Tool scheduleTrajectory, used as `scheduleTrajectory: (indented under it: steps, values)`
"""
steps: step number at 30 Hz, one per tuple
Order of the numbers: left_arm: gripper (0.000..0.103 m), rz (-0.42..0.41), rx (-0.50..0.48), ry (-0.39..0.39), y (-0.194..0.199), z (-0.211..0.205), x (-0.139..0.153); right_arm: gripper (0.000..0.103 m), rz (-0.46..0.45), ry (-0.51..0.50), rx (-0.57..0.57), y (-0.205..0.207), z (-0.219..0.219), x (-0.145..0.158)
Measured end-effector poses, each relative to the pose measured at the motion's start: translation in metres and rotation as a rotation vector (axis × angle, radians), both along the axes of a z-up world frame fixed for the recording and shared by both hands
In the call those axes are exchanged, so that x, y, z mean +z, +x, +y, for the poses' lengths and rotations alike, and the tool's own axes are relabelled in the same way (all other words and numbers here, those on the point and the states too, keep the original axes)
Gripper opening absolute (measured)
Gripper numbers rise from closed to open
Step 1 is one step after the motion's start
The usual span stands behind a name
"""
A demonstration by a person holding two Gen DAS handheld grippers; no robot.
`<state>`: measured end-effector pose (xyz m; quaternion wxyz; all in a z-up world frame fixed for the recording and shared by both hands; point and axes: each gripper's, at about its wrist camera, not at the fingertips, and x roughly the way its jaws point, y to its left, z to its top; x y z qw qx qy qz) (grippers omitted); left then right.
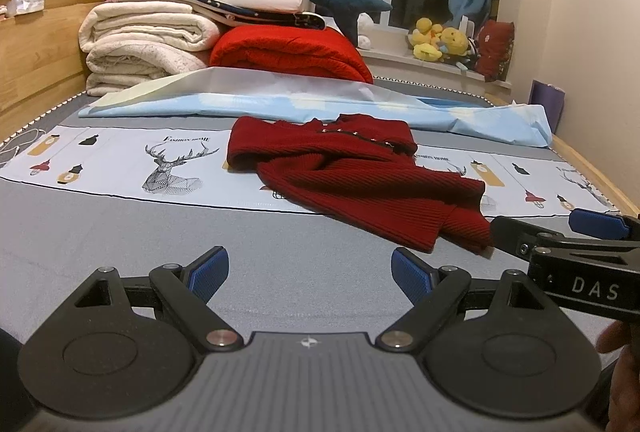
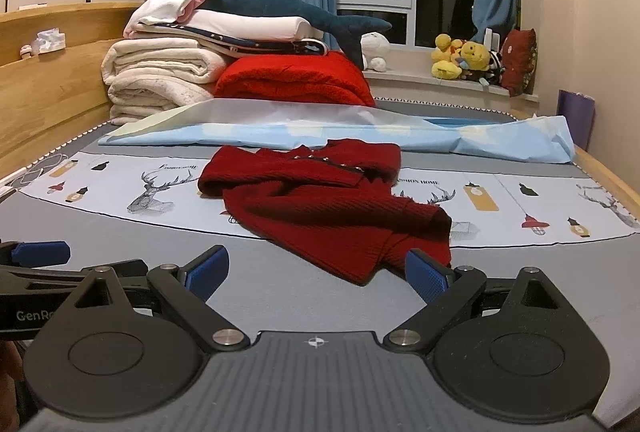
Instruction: Fold small clothes
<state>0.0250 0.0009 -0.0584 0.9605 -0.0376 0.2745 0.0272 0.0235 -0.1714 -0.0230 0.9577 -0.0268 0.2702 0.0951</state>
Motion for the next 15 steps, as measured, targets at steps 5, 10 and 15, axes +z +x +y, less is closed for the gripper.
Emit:
scheduleTrajectory:
  steps: [5,10,15]
  values:
    - [0.091,0.000,0.004,-0.004,-0.0008,0.0008,0.0003,0.095,-0.001,0.002,0.008,-0.0011,0.0001,-0.0003]
    - [0.091,0.001,0.004,-0.004,-0.0010,0.0015,0.0000,0.095,0.002,0.003,0.012,-0.0008,-0.0002,0.0009]
    - [0.091,0.003,0.006,-0.005,-0.0009,0.0027,0.0007,0.095,0.007,0.005,0.014,-0.0009,0.0002,0.0022]
